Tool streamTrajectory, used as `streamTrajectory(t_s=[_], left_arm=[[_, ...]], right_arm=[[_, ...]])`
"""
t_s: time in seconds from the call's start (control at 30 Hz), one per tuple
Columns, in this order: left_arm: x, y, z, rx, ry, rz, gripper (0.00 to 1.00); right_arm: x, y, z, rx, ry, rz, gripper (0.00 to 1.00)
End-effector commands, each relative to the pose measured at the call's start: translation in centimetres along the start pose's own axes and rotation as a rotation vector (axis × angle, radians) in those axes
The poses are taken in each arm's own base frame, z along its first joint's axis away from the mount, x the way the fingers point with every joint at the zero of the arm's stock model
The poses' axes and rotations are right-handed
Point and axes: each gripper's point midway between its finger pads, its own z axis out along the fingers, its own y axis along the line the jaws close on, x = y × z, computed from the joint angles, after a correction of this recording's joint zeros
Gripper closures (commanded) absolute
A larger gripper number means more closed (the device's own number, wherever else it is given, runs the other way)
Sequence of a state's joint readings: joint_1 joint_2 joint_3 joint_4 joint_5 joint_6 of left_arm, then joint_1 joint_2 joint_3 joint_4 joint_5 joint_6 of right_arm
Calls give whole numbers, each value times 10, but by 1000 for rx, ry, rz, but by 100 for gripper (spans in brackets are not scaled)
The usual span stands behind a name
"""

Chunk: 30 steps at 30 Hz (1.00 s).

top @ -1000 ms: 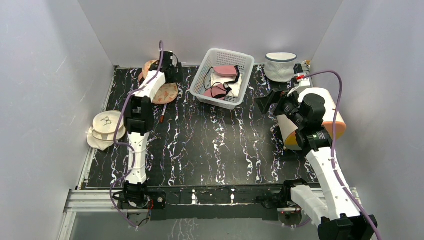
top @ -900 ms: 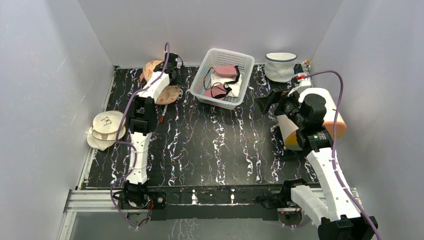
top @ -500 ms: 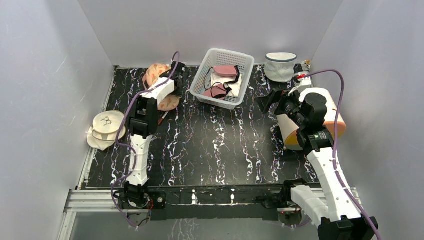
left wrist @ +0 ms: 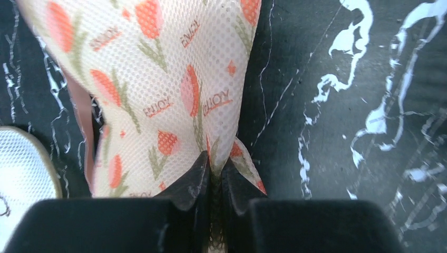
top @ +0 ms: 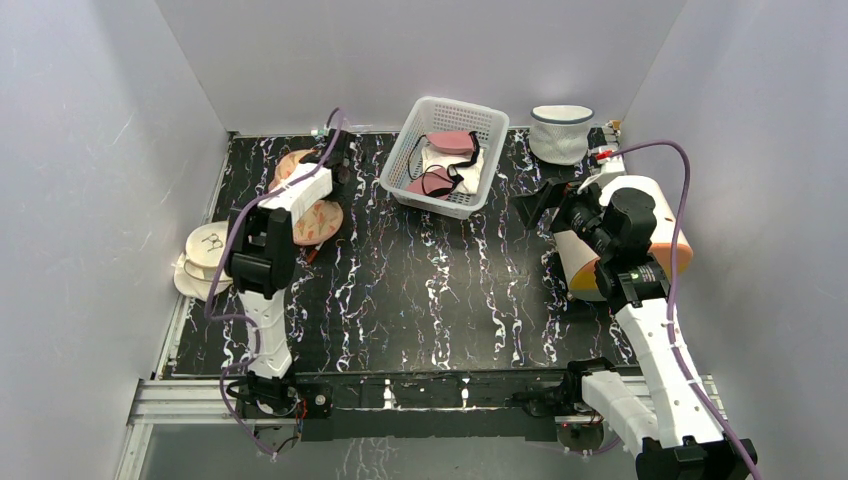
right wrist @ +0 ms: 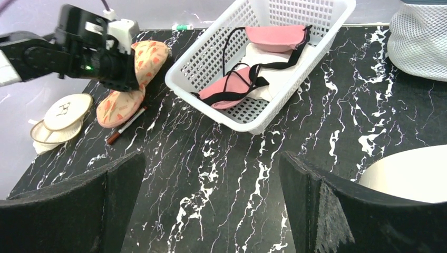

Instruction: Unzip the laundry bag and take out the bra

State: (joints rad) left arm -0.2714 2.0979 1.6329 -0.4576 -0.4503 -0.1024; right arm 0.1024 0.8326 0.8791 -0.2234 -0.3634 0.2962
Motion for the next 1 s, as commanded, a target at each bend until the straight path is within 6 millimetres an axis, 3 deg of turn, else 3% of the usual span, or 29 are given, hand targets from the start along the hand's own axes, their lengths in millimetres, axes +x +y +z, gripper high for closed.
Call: streamTrajectory(t_s=[0.0,0.13,0.3,0.7,0.83,0.9,0.97], left_arm=[[-30,17,-61,61,-122,-110,98],[-27,16,-93,146,-167,-165,100],[-6,6,-129,257,-208,-198,100],[103,-69,-202,443,-239,138,98],[133,-79,-201,451,-211,225,56],[136,-82,-201,462,-193,221,32],[131,-89,-208,503,-202,206,18]], right_arm=[[-29,11,-9,-23,-75,-17,2],[-28,12,-10,-25,-70,-13,2],[-24,12,-7,-30,-57,0,2],[-6,12,7,-76,-20,49,2],[3,10,12,-79,7,67,2],[9,10,14,-89,26,75,2],[14,12,15,-105,52,79,2]])
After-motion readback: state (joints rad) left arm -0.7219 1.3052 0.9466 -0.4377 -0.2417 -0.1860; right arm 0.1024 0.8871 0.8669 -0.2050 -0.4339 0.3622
